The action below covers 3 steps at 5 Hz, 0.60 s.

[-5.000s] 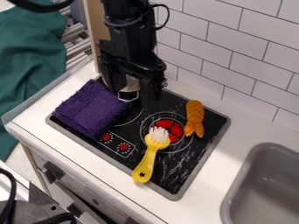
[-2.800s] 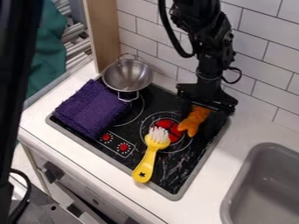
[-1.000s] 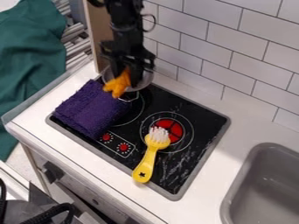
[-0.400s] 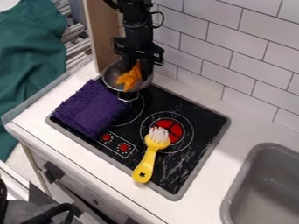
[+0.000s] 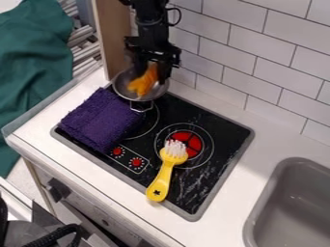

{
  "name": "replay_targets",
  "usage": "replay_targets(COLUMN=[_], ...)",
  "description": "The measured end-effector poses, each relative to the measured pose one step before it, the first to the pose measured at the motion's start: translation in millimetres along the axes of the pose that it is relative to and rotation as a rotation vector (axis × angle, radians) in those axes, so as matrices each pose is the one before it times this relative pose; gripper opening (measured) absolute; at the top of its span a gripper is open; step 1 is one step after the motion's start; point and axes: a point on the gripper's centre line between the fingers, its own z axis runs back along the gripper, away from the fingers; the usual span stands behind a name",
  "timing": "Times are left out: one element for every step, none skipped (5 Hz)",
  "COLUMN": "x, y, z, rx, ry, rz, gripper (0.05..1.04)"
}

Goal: Take the shrimp from the right burner and put it in silver pot

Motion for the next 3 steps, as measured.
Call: replay_targets(x=[-1.03, -7.38, -4.43], y=[-0.69, -7.99, -17.66], z=[-2.05, 7.59, 34.6], rx=[-0.0012, -0.0011, 0.0122], ry=[0.0061, -0.001, -0.0659], rz=[0.0095, 0.0124, -0.0131], gripper=[1.009, 1.007, 1.004])
